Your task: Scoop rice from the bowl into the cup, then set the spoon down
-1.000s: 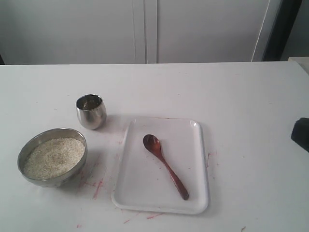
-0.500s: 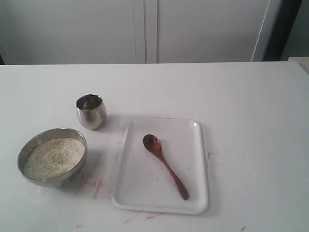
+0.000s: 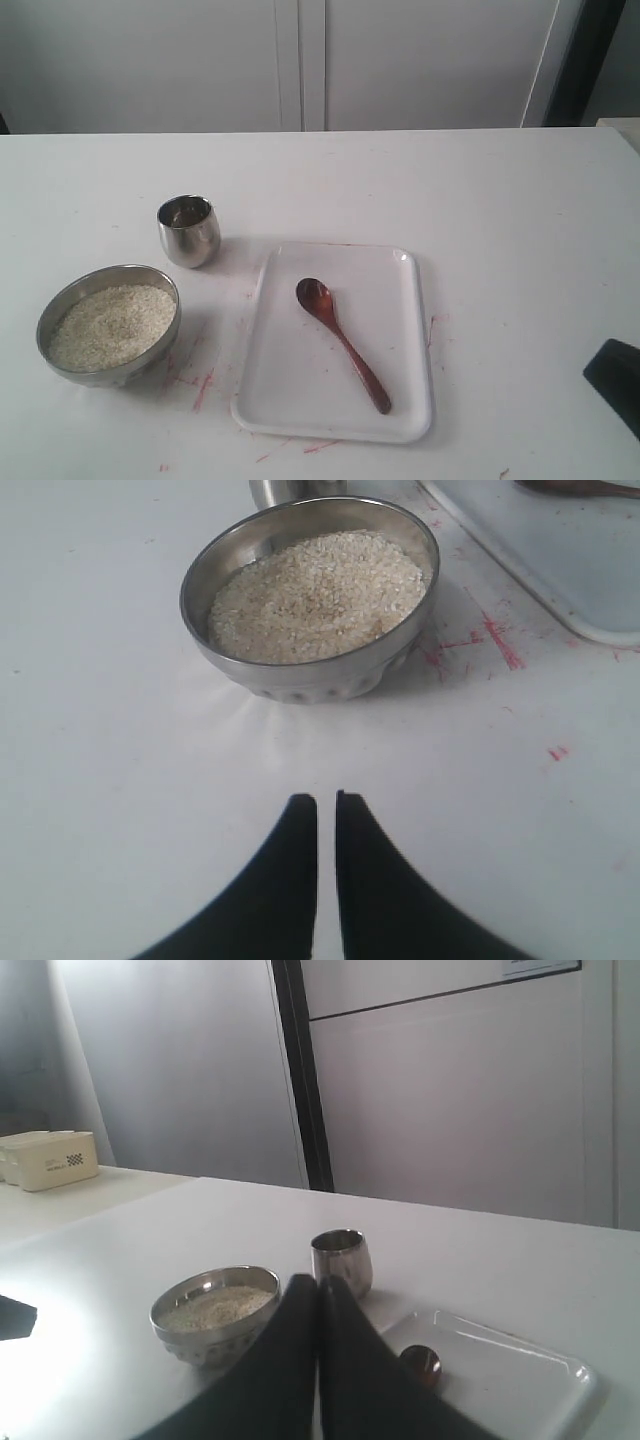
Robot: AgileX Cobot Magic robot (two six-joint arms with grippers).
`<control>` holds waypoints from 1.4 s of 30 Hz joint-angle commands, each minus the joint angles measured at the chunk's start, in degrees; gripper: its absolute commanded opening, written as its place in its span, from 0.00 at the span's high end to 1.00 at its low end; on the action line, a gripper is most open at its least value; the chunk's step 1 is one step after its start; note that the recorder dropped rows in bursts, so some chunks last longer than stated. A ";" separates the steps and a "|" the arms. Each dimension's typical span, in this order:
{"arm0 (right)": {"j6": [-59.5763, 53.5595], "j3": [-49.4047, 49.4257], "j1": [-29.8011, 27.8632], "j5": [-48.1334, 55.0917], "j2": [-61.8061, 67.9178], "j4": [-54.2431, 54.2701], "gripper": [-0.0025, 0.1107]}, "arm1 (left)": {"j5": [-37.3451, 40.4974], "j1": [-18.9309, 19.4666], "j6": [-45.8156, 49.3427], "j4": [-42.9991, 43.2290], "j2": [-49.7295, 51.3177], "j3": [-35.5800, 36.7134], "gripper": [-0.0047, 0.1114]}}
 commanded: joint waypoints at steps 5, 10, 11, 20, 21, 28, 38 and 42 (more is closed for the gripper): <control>-1.62 3.36 -0.44 -1.15 -0.34 -0.53 0.98 | 0.13 -0.31 0.20 -0.62 -0.17 0.29 0.84; -1.78 3.36 -0.44 1.04 -0.34 -0.42 0.98 | 0.13 -0.31 0.20 -0.62 -0.17 0.29 0.84; -1.78 3.36 -0.44 1.31 -0.34 -0.42 0.98 | 0.13 -0.31 0.20 -0.62 -0.17 0.29 0.84; -1.78 3.36 -0.44 1.45 -0.34 0.14 0.98 | 0.13 -0.31 0.20 -0.62 -0.17 0.29 0.84; -1.78 3.36 -0.44 1.45 -0.34 0.14 0.98 | 0.13 -0.31 0.20 -0.62 -0.17 0.29 0.84; -1.78 3.36 -0.44 1.45 -0.34 0.14 0.98 | 0.13 -0.31 0.20 -0.62 -0.17 0.29 0.84; -1.78 3.36 -0.44 1.45 -0.45 0.14 0.98 | 0.13 -0.31 0.20 -0.62 -0.17 0.29 0.84; -1.78 3.36 -1.66 1.45 -1.20 0.14 0.98 | 0.13 -0.31 0.20 -0.62 -0.17 0.29 0.84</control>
